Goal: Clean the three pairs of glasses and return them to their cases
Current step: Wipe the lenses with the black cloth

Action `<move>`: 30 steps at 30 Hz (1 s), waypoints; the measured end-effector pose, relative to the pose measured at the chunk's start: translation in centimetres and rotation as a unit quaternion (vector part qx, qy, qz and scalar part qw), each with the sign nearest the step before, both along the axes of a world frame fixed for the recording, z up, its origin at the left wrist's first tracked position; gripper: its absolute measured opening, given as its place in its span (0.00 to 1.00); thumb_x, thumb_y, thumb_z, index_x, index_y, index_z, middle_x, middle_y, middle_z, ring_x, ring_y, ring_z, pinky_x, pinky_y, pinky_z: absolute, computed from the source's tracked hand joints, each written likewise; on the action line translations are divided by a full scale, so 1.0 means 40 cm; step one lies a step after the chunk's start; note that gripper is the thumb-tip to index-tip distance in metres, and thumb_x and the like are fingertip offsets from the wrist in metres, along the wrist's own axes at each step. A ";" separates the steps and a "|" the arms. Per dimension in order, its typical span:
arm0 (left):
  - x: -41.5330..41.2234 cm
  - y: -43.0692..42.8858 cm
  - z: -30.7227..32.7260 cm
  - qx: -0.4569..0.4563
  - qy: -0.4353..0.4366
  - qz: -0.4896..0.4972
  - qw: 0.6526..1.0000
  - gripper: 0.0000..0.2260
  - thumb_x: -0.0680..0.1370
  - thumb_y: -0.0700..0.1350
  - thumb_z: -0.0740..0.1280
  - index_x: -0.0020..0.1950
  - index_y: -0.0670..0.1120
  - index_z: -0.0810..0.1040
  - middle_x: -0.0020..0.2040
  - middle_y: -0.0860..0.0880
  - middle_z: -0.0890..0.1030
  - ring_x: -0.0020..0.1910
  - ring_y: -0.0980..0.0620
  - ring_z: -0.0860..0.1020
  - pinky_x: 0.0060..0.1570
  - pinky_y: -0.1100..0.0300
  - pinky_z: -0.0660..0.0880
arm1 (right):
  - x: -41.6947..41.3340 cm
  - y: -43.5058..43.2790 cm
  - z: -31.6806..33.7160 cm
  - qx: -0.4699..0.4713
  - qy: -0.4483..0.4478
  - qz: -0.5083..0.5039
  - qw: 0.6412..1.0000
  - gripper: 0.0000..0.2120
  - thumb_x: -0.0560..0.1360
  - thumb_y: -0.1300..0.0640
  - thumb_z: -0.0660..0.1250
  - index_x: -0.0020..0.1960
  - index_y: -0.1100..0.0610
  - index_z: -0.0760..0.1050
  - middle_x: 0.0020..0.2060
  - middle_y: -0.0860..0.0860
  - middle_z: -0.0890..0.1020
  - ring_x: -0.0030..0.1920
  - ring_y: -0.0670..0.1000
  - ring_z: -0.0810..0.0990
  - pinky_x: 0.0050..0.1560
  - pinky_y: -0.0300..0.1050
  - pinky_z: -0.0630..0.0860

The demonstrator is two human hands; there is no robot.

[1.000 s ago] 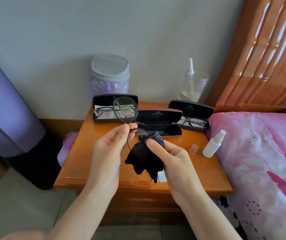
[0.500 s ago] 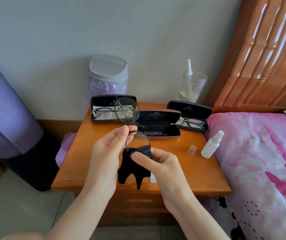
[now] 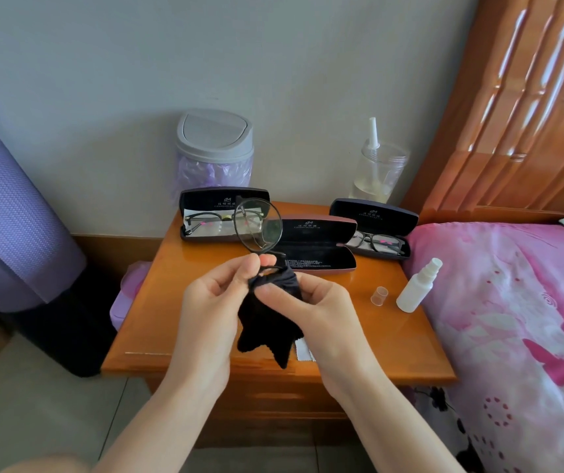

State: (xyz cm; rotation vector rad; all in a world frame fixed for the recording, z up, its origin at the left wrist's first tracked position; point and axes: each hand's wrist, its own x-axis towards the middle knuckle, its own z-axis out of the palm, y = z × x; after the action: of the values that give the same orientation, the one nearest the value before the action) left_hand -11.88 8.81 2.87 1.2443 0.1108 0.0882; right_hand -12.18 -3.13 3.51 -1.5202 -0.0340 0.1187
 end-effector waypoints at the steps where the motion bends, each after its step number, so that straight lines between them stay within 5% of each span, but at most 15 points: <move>1: 0.001 0.002 -0.001 0.003 -0.001 0.004 1.000 0.10 0.69 0.53 0.65 0.41 0.51 0.85 0.43 0.51 0.86 0.47 0.56 0.83 0.44 0.62 0.77 | 0.000 -0.003 -0.003 -0.020 -0.008 0.011 1.000 0.09 0.72 0.57 0.71 0.50 0.61 0.82 0.41 0.55 0.86 0.42 0.51 0.86 0.41 0.39 0.81; 7: 0.015 0.012 0.007 -0.018 0.002 0.021 1.000 0.09 0.67 0.52 0.66 0.37 0.53 0.86 0.41 0.53 0.86 0.49 0.55 0.83 0.59 0.57 0.74 | -0.001 -0.039 -0.017 -0.081 -0.043 0.048 0.995 0.05 0.72 0.59 0.71 0.46 0.61 0.82 0.38 0.53 0.86 0.40 0.49 0.85 0.41 0.35 0.78; 14: 0.028 0.010 0.005 -0.063 0.006 0.025 0.998 0.10 0.68 0.50 0.66 0.43 0.48 0.84 0.40 0.54 0.86 0.48 0.57 0.83 0.56 0.60 0.75 | 0.001 -0.087 -0.016 -0.074 -0.046 0.050 0.995 0.06 0.75 0.62 0.66 0.47 0.60 0.82 0.36 0.49 0.86 0.41 0.46 0.85 0.38 0.32 0.76; 19: 0.042 0.030 0.004 -0.076 -0.006 0.040 0.996 0.13 0.69 0.51 0.66 0.47 0.45 0.82 0.42 0.54 0.85 0.51 0.54 0.83 0.56 0.62 0.77 | 0.024 -0.167 0.010 -0.119 -0.069 -0.070 0.988 0.05 0.75 0.62 0.67 0.46 0.59 0.82 0.35 0.49 0.86 0.38 0.44 0.84 0.35 0.33 0.77; 25: 0.045 0.041 0.006 -0.065 -0.007 0.031 0.997 0.13 0.69 0.51 0.66 0.48 0.45 0.82 0.44 0.53 0.86 0.51 0.54 0.83 0.53 0.66 0.77 | 0.061 -0.260 -0.023 -0.344 -0.026 -0.118 0.931 0.06 0.78 0.61 0.65 0.44 0.61 0.78 0.34 0.54 0.82 0.37 0.55 0.81 0.30 0.34 0.74; 27: 0.045 0.044 0.006 -0.059 -0.008 0.030 0.998 0.13 0.69 0.51 0.67 0.48 0.45 0.82 0.43 0.53 0.86 0.51 0.54 0.83 0.54 0.66 0.77 | 0.068 -0.267 -0.049 -0.435 0.005 -0.110 0.894 0.05 0.78 0.60 0.65 0.51 0.59 0.78 0.43 0.56 0.82 0.42 0.58 0.81 0.35 0.38 0.74; 30: 0.045 0.048 0.005 -0.054 -0.009 0.032 0.998 0.13 0.69 0.51 0.67 0.48 0.45 0.83 0.43 0.53 0.86 0.51 0.55 0.83 0.52 0.67 0.77 | 0.066 -0.267 -0.078 -0.561 0.026 -0.087 0.823 0.21 0.76 0.59 0.68 0.68 0.55 0.71 0.63 0.54 0.76 0.58 0.57 0.78 0.52 0.45 0.75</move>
State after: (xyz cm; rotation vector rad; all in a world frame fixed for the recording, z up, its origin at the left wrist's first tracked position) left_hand -10.08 10.73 3.06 1.1325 0.1377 0.1481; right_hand -9.56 -13.79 0.40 -2.6971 0.2679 0.0225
